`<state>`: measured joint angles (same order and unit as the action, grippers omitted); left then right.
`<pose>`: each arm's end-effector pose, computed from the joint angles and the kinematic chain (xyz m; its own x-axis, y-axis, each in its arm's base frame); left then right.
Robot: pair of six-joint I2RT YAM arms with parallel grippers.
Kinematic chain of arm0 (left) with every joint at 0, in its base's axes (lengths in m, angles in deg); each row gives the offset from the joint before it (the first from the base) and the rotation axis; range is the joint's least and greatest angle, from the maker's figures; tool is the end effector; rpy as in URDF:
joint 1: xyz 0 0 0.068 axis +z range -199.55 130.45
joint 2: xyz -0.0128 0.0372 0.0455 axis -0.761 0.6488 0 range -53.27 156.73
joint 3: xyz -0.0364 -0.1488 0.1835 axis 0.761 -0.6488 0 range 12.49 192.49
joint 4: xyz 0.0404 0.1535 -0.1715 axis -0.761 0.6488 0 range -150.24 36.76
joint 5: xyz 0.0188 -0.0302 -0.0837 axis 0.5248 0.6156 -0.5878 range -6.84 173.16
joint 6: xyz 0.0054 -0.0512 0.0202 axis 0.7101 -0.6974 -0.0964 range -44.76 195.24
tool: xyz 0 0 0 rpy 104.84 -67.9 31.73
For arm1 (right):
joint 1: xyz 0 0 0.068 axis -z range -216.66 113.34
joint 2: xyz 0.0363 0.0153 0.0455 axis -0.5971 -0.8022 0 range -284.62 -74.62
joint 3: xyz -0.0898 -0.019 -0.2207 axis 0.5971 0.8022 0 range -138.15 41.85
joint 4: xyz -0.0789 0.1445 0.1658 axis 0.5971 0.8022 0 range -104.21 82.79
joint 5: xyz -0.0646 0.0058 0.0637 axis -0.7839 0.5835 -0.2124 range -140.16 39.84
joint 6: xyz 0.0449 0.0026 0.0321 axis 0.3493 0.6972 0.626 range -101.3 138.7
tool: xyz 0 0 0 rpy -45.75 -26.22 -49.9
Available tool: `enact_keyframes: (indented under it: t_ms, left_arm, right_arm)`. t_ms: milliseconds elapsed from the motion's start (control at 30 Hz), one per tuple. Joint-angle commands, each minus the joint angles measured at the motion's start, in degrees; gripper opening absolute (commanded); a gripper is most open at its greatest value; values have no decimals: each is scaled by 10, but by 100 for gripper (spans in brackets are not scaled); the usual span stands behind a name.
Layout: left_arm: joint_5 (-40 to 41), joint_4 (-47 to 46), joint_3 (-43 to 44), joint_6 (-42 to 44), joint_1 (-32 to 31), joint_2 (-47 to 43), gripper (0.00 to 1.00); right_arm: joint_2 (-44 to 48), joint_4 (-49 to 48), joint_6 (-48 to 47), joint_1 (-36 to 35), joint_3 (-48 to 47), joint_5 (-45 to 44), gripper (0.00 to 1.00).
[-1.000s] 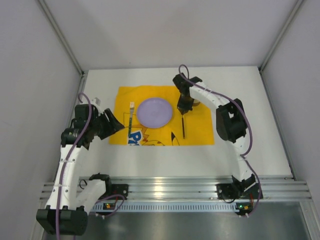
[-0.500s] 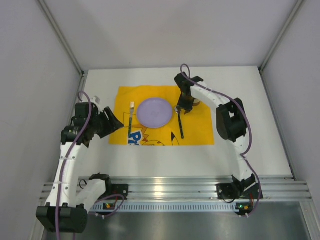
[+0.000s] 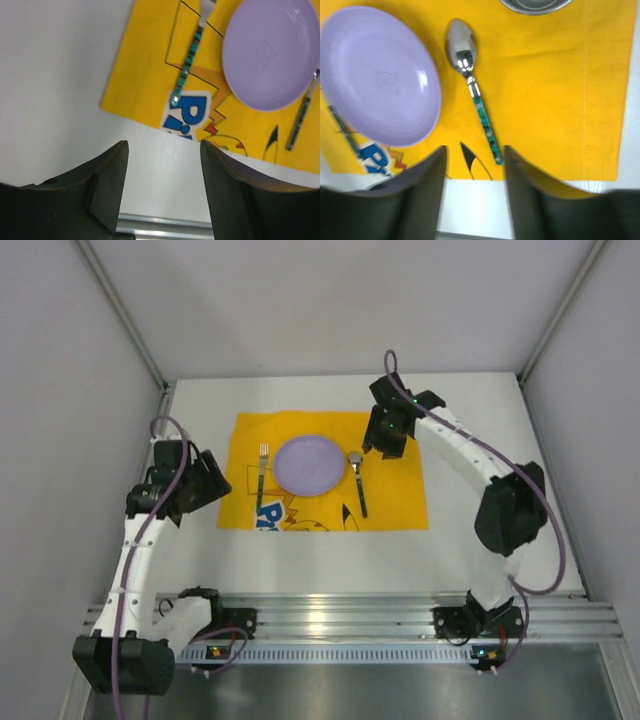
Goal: Set the dinner table for one person
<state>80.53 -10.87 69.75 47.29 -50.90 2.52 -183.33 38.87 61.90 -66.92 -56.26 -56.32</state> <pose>0.1795 -0.0060 0.2855 -0.6808 -0.4522 -0.5762 -0.2996 0.8898 -0.3443 0.3175 0.1806 0.2499 -0.8792 0.2749 -0.3891 0.1946 0.9527 0.2335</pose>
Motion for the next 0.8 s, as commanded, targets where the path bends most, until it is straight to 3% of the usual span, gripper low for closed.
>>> enact_keyframes:
  t_ms: [0,133,233,267,300,333,367,467,533,633,767]
  left_arm:
    - [159,-81,-12,34,-1,-16,64]
    - [212,-271,-120,138,-1,-130,63]
    - [198,-440,-292,176,-1,-205,64]
    - [183,-489,-332,183,-1,-219,65]
    - [166,-552,-373,188,-1,-227,65]
    - [150,-676,-413,198,-1,-232,65]
    - [132,-724,-480,200,-1,-224,66]
    - [188,-876,-533,170,-1,-98,67]
    - [188,-960,-516,169,-1,21,68]
    - [162,-950,-443,195,0,137,62]
    - [137,-971,-386,211,0,227,58]
  right_arm:
    - [136,-65,-64,-5,47,3,60]
    - [269,-102,-120,-8,134,58,83]
    - [368,-140,-129,-14,214,96,92]
    - [394,-154,-128,-13,238,102,99]
    - [418,-182,-127,-15,282,106,100]
    - [463,-194,-128,-15,302,108,100]
    - [484,-205,-129,-15,322,106,100]
    - [555,-242,-149,-15,388,99,100]
    - [595,-242,-172,-15,413,84,100]
    - [639,-230,-200,-15,434,63,100]
    - [672,-228,-223,-16,462,35,99]
